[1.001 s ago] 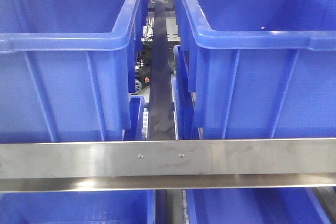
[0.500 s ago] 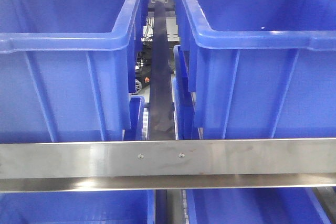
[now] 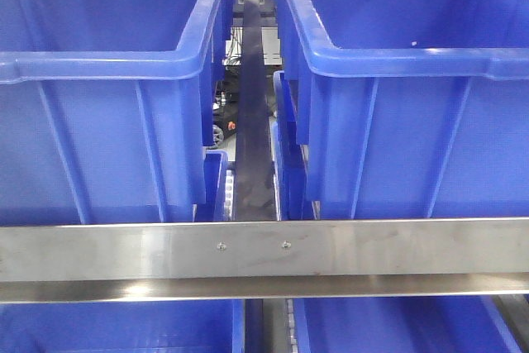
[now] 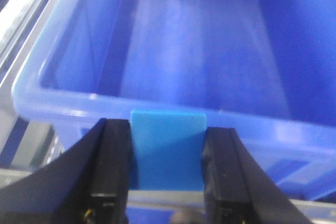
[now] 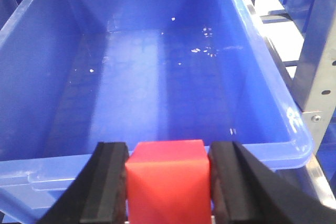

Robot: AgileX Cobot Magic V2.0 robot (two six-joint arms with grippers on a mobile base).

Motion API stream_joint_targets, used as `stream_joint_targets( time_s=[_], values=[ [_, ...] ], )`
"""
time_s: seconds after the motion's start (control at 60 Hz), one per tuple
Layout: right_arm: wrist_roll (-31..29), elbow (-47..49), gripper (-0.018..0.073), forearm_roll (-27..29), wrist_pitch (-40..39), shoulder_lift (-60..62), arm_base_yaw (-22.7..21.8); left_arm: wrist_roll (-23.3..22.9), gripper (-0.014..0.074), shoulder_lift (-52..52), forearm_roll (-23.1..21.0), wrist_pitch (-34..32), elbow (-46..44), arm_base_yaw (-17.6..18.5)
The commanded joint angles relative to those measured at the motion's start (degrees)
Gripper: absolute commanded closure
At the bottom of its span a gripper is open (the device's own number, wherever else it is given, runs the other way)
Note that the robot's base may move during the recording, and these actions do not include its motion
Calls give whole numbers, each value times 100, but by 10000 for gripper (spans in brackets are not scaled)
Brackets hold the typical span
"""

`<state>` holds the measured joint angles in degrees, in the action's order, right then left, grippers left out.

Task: Sort and place red and blue blocks on shelf

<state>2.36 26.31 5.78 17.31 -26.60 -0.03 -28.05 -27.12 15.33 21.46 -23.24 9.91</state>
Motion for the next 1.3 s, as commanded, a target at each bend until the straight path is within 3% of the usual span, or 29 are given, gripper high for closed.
stream_joint_targets(
  time_s=[0.0, 0.584, 0.867, 1.284],
  values=[
    [-43, 170, 505, -34, -651, -12, -46, -35, 474, -45, 38, -708, -178, 10],
    [-43, 263, 505, -38, -1470, -628, -46, -35, 474, -120, 38, -1220, -353, 10],
    [-43, 808, 505, -316, -1588, -1201, 9, -35, 474, -992, 38, -1421, -880, 10],
    [-43, 1284, 505, -379, -1906, -2285, 32, -35, 474, -2739, 38, -2219, -1565, 10]
  ],
)
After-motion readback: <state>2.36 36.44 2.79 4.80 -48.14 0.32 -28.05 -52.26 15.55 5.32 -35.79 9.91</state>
